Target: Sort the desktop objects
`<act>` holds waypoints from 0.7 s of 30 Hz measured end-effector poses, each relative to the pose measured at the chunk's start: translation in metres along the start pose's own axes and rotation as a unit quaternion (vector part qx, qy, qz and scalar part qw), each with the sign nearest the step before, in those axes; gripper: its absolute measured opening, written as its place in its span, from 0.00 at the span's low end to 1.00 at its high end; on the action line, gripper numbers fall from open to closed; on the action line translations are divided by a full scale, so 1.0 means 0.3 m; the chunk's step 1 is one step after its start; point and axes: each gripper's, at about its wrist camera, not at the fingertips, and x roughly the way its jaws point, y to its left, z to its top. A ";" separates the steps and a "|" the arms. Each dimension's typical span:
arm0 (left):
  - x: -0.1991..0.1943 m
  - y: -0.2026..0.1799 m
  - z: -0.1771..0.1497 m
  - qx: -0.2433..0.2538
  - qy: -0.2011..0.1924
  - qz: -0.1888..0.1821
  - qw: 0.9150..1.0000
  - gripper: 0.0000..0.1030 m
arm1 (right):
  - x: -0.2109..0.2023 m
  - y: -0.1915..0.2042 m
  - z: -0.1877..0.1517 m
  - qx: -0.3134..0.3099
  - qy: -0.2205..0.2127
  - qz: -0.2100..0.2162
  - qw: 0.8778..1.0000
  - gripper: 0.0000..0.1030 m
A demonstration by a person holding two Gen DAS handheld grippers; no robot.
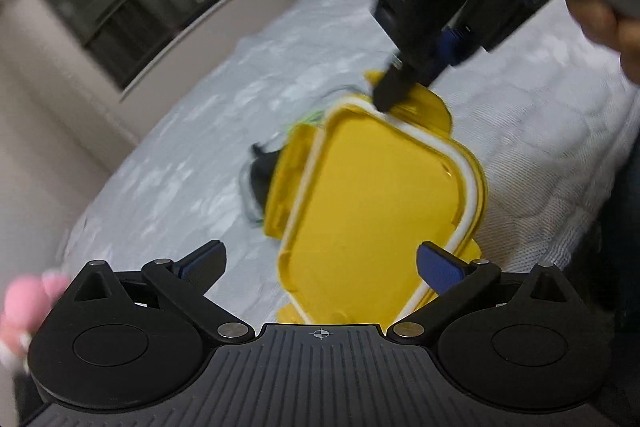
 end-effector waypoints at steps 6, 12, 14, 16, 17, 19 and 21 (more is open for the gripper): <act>-0.097 0.105 -0.104 -0.051 -0.024 0.050 0.997 1.00 | 0.081 0.336 0.064 -0.091 0.020 -0.021 0.995 0.14; -0.194 0.199 -0.170 -0.104 -0.032 0.066 0.992 1.00 | 0.188 0.569 0.073 -0.167 0.025 -0.033 0.985 0.16; -0.220 0.233 -0.169 -0.131 -0.046 0.040 0.989 1.00 | 0.213 0.623 0.071 -0.177 0.036 -0.026 0.983 0.16; -0.231 0.259 -0.164 -0.157 -0.061 0.007 0.986 1.00 | 0.233 0.669 0.068 -0.183 0.053 -0.014 0.982 0.17; -0.225 0.265 -0.160 -0.165 -0.065 -0.003 0.984 1.00 | 0.239 0.689 0.065 -0.184 0.063 -0.006 0.981 0.19; -0.187 0.264 -0.146 -0.172 -0.057 -0.007 0.983 1.00 | 0.244 0.718 0.056 -0.186 0.080 0.006 0.979 0.20; -0.134 0.260 -0.136 -0.180 -0.040 -0.006 0.983 1.00 | 0.246 0.742 0.045 -0.206 0.094 0.012 0.974 0.20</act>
